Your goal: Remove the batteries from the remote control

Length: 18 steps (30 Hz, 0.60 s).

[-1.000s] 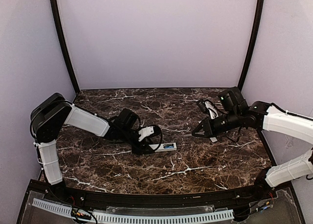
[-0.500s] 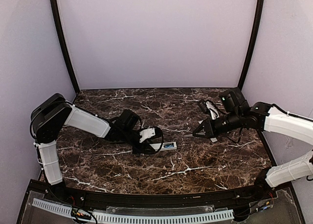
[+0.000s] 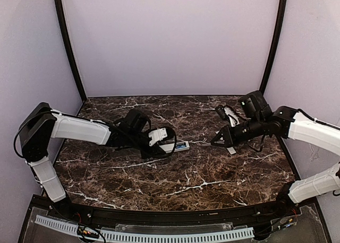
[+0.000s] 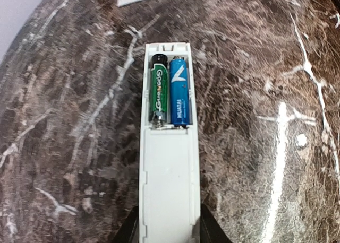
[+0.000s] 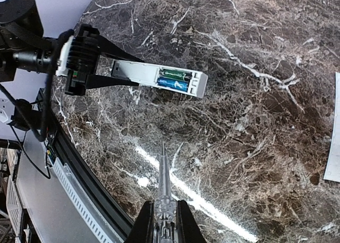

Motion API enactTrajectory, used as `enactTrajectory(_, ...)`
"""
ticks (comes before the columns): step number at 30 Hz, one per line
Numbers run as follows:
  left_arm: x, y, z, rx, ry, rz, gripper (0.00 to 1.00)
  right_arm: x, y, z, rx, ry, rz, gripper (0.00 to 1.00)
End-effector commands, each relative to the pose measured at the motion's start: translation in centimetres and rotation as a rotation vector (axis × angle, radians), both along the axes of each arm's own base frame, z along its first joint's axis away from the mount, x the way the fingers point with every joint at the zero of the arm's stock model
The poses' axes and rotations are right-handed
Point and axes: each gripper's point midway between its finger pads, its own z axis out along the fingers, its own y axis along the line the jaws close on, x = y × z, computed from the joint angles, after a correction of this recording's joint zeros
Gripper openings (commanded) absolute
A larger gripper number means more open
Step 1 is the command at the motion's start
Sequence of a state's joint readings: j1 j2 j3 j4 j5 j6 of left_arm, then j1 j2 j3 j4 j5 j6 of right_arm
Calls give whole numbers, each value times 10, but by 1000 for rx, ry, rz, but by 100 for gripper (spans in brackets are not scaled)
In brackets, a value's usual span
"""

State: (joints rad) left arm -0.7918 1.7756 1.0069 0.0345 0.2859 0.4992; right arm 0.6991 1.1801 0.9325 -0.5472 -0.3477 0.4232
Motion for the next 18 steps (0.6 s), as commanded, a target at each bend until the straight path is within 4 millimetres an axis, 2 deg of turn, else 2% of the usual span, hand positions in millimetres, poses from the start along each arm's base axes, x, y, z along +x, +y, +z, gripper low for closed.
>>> enactTrajectory(1,22,4,62,-44,-137,118,0,14,1,17,-21,-58,-3,0)
enactTrajectory(5,25,9,88,-64,-199,165,1,21,5,28,-35,-70,0,0)
enactTrajectory(7,22,9,101,-57,-264,159,0,24,5,36,-45,-74,0,0)
enactTrajectory(10,24,20,121,-2,-404,180,0,25,7,48,-44,-81,9,0)
enactTrajectory(15,21,33,138,-22,-478,218,0,26,12,75,-2,-126,22,0)
enactTrajectory(18,21,41,138,-37,-514,241,0,29,12,85,7,-163,10,0)
